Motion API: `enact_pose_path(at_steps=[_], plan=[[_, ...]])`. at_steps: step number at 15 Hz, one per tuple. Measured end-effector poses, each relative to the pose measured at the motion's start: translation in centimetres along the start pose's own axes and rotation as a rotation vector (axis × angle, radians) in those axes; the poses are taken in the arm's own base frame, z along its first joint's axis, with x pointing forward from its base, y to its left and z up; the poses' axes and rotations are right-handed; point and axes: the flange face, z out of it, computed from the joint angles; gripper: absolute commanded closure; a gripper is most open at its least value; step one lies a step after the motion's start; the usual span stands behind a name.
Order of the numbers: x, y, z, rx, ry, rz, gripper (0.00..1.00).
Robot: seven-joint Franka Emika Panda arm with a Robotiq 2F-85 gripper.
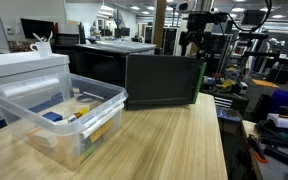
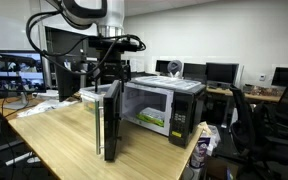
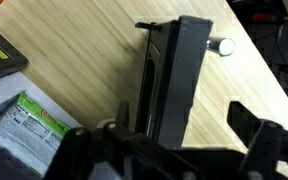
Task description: Open the microwave door.
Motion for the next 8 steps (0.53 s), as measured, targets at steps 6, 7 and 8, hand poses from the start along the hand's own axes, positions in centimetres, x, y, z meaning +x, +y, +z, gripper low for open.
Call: enact_pose_path(at_steps=[6,7,8], plan=[[0.9,-0.1,0.3,0.003,-0.004,-0.016,0.0],[1.3,-0.2,0.4,0.004,-0.004,-0.022,0.0],[1.7,-0.3,0.4,0.005,-0.003,-0.029,0.0]])
